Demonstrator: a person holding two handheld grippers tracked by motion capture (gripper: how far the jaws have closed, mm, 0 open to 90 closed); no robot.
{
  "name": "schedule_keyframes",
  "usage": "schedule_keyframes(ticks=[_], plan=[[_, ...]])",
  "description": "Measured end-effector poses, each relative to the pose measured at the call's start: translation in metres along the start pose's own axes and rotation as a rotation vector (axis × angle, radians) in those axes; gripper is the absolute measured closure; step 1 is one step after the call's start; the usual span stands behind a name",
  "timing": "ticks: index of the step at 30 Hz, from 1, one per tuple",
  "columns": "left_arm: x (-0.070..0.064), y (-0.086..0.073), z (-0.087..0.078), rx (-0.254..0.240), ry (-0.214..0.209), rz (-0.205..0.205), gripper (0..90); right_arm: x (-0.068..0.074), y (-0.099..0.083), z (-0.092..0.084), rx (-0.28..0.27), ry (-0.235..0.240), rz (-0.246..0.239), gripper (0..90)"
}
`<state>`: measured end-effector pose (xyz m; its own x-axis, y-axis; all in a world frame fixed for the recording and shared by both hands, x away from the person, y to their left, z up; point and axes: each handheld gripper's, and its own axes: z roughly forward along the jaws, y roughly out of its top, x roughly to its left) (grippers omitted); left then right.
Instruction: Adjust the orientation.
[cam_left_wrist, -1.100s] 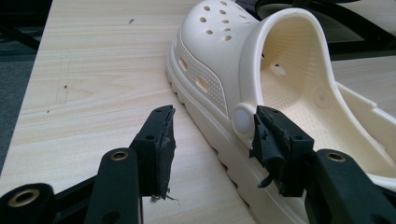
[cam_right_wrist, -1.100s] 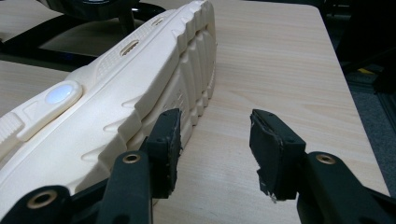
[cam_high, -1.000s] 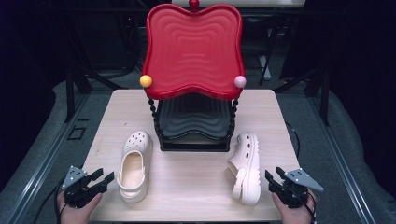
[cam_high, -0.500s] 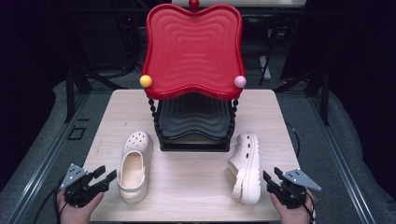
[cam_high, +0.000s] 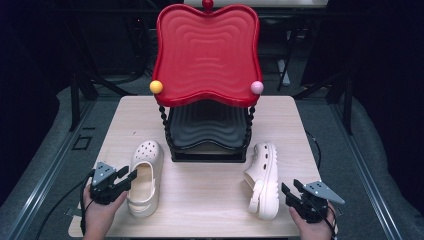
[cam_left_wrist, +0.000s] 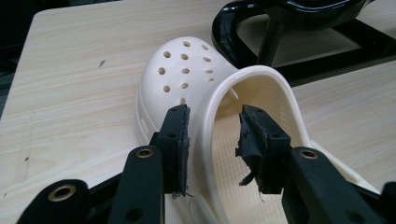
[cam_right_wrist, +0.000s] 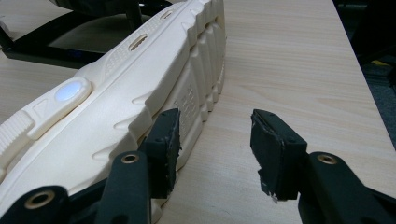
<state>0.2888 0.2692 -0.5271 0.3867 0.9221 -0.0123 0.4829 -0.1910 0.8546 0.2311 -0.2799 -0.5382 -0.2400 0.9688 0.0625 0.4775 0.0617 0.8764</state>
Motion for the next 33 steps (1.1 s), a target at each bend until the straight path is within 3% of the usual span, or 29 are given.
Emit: schedule_keyframes(ticks=[2,6,11,19,21,28,33], plan=[[-0.001,0.001,0.006,0.006,0.013,0.015,65.6,0.0,0.0,0.0,0.002,0.001,0.001,52.0],[-0.007,0.003,0.013,0.018,0.074,0.098,70.0,-0.001,0.0,0.001,-0.005,0.007,0.006,51.4],[-0.005,0.004,0.02,0.017,0.077,0.087,70.3,-0.001,0.0,0.0,-0.005,0.01,0.007,51.4],[-0.006,0.004,0.023,0.013,0.097,0.135,73.2,-0.001,-0.001,0.002,-0.009,0.014,0.011,51.4],[-0.006,0.004,0.022,0.012,0.111,0.16,75.2,-0.001,0.0,0.001,-0.007,0.015,0.009,51.3],[-0.008,0.0,0.01,0.021,0.124,0.184,78.8,-0.004,-0.001,0.0,-0.015,0.014,0.023,51.4],[-0.012,-0.004,-0.005,0.029,0.099,0.183,80.6,-0.005,-0.001,-0.001,-0.014,0.013,0.032,51.3]])
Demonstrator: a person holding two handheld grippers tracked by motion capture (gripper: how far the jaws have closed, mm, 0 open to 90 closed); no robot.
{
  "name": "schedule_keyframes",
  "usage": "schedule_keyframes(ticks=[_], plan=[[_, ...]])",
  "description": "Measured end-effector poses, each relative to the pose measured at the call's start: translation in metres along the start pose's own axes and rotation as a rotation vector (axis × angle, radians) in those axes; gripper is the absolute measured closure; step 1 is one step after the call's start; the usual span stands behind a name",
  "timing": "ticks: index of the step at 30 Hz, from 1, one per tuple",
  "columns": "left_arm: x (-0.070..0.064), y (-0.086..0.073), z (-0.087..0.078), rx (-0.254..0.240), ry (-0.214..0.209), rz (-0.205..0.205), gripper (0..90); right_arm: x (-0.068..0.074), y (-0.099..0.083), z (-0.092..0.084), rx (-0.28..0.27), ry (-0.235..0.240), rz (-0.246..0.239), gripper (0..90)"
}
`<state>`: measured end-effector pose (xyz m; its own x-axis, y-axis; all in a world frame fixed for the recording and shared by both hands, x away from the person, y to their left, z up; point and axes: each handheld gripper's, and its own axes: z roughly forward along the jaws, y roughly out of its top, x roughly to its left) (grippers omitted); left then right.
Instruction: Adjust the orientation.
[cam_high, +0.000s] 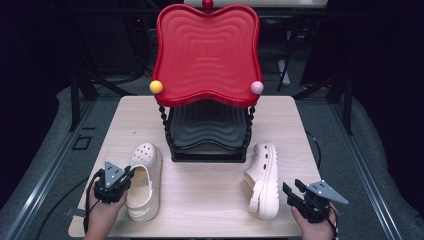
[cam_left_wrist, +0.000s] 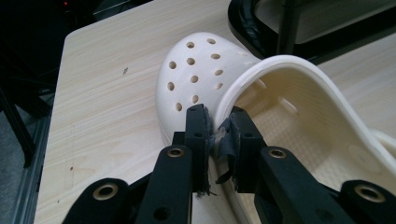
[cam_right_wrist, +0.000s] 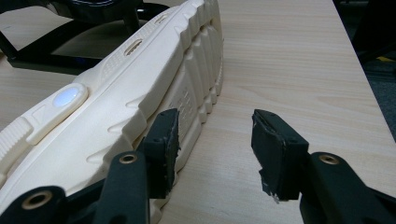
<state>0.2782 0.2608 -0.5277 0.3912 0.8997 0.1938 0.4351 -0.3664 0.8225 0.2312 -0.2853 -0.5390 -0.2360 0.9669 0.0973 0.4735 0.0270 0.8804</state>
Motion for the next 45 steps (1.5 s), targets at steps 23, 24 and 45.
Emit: schedule_keyframes(ticks=[23,24,45], plan=[[-0.066,0.014,-0.026,-0.03,-0.136,-0.01,80.8,-0.002,0.0,-0.002,-0.029,-0.005,0.018,51.2],[-0.07,0.016,-0.023,-0.028,-0.139,-0.01,80.8,-0.002,0.0,-0.004,-0.02,-0.006,0.016,51.0],[-0.124,0.032,0.011,-0.04,-0.135,0.071,79.4,-0.003,0.0,-0.004,-0.018,0.006,0.023,51.0]])
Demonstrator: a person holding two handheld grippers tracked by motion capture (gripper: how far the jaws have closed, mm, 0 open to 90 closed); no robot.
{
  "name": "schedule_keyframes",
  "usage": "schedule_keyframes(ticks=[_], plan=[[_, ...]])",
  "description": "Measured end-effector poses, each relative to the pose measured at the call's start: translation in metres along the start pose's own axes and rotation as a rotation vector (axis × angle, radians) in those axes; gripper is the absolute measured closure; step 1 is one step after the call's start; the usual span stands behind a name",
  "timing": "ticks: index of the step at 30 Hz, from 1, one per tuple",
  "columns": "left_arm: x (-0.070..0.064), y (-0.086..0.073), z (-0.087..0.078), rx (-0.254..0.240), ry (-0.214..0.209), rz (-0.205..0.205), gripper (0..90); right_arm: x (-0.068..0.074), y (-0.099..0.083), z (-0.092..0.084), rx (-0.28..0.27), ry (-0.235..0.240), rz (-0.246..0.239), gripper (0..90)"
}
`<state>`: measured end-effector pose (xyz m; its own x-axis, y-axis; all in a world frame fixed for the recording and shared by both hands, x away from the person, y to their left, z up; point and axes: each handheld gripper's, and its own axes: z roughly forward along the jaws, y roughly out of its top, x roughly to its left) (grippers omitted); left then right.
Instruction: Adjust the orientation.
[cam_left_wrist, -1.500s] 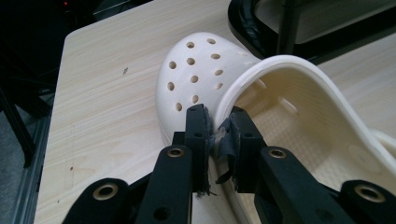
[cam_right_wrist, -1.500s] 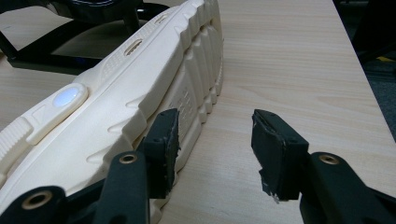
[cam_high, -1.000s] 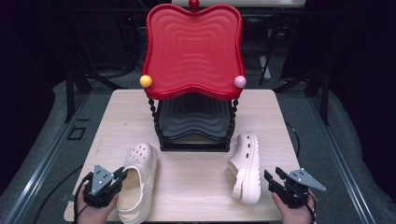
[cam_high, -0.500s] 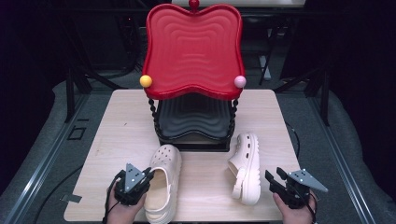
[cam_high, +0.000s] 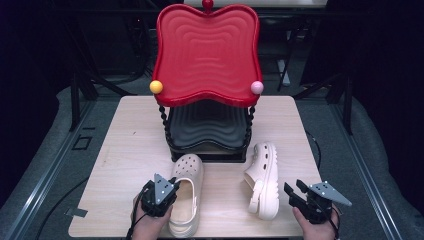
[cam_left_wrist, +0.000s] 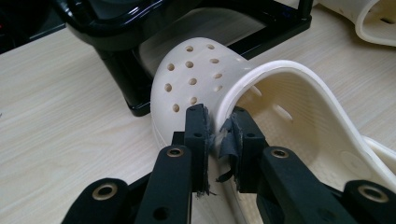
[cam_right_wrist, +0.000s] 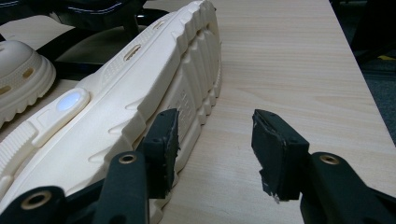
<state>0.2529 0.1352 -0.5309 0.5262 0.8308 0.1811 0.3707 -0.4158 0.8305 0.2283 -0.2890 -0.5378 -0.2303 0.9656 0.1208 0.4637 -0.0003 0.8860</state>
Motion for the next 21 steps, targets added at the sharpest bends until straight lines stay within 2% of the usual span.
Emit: schedule_keyframes(ticks=[4,8,11,15,16,17,21], plan=[[-0.002,0.001,0.001,-0.008,-0.008,0.002,78.2,0.001,0.0,0.001,-0.006,0.0,-0.004,51.0],[0.001,0.0,-0.002,-0.018,-0.065,-0.02,71.1,0.001,0.0,0.0,-0.001,-0.002,-0.001,51.0],[0.004,0.0,-0.008,-0.04,-0.075,-0.023,66.4,0.0,0.0,-0.001,-0.006,-0.001,0.002,51.0],[0.013,-0.004,-0.019,-0.05,-0.106,-0.058,60.9,0.0,0.001,-0.002,0.0,-0.002,-0.007,52.1],[0.016,-0.006,-0.022,-0.053,-0.108,-0.064,60.7,0.0,0.001,-0.002,0.001,-0.004,-0.013,53.9],[0.019,-0.008,-0.025,-0.054,-0.109,-0.07,60.3,0.0,0.002,-0.004,0.025,-0.007,-0.024,56.0],[0.038,-0.017,-0.035,-0.039,-0.107,-0.089,58.8,0.003,0.006,-0.006,0.017,-0.005,-0.04,61.3]])
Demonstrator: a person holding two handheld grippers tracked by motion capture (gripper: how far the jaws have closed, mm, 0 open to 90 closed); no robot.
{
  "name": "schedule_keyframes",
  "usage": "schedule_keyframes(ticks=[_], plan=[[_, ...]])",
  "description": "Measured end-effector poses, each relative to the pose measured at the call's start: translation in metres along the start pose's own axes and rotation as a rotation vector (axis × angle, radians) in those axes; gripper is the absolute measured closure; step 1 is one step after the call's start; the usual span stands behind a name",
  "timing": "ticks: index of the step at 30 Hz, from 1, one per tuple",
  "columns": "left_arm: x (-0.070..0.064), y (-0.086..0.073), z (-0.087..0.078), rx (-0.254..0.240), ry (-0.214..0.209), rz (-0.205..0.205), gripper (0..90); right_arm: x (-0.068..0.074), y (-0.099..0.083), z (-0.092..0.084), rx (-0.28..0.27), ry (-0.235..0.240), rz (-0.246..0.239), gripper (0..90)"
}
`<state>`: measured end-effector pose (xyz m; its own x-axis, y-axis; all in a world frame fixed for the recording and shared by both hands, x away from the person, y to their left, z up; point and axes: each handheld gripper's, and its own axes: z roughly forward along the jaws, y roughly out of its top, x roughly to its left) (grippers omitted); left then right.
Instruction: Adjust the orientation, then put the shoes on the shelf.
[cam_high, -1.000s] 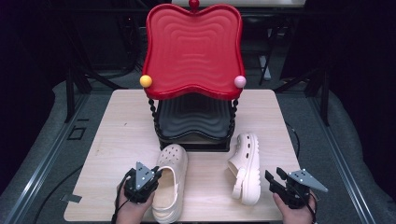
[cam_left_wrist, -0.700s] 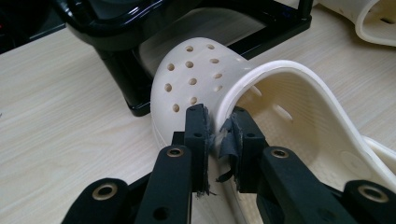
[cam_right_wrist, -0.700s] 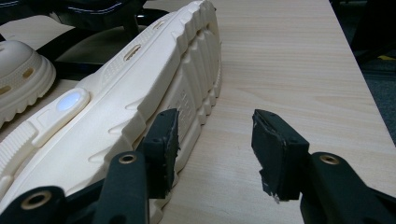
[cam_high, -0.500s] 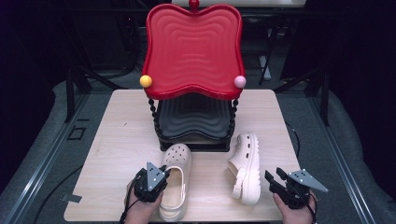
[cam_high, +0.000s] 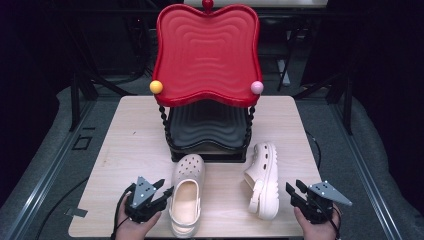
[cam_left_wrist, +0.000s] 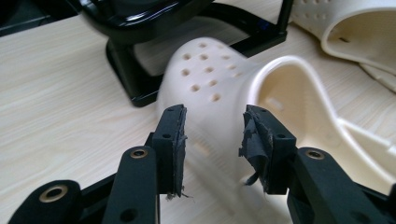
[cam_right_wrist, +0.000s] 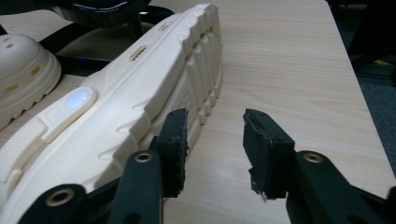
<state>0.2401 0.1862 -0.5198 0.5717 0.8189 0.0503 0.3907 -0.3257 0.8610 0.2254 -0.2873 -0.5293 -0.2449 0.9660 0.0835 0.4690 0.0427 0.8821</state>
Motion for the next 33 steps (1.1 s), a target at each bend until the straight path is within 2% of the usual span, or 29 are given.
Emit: schedule_keyframes(ticks=[4,8,11,15,17,19,23,24,26,27,29,31,33], plan=[[0.013,-0.008,-0.007,-0.001,0.008,-0.018,58.5,0.004,0.004,-0.002,0.003,0.013,-0.022,67.3],[0.026,-0.015,-0.01,-0.002,0.021,-0.066,58.5,0.008,0.007,-0.005,-0.005,0.032,-0.039,69.3],[0.031,-0.016,-0.01,-0.006,0.017,-0.099,58.5,0.012,0.008,-0.004,-0.021,0.041,-0.039,65.8],[0.034,-0.018,-0.008,-0.001,0.02,-0.106,58.5,0.015,0.011,-0.003,-0.034,0.06,-0.055,60.1],[0.037,-0.02,-0.007,0.003,0.015,-0.125,58.5,0.017,0.014,-0.002,-0.041,0.076,-0.049,56.3],[0.038,-0.021,-0.007,0.008,0.013,-0.136,58.5,0.021,0.016,-0.003,-0.046,0.091,-0.043,55.6],[0.04,-0.023,-0.006,0.002,0.011,-0.145,58.5,0.029,0.018,-0.004,-0.049,0.1,-0.071,54.5],[0.04,-0.023,-0.006,0.005,0.009,-0.144,58.5,0.033,0.019,-0.005,-0.052,0.106,-0.099,56.5],[0.041,-0.023,-0.005,0.005,0.006,-0.141,58.5,0.037,0.02,-0.006,-0.045,0.12,-0.111,59.3],[0.041,-0.023,-0.004,0.007,0.005,-0.144,58.5,0.039,0.02,-0.006,-0.055,0.132,-0.115,65.4],[0.042,-0.024,-0.003,0.008,0.004,-0.147,58.5,0.045,0.022,-0.006,-0.064,0.158,-0.138,71.4],[0.043,-0.025,-0.002,0.015,0.003,-0.148,58.5,0.051,0.024,-0.005,-0.076,0.157,-0.183,76.9],[0.045,-0.026,-0.001,0.019,0.003,-0.149,58.5,0.055,0.024,0.0,-0.057,0.162,-0.201,79.8]])
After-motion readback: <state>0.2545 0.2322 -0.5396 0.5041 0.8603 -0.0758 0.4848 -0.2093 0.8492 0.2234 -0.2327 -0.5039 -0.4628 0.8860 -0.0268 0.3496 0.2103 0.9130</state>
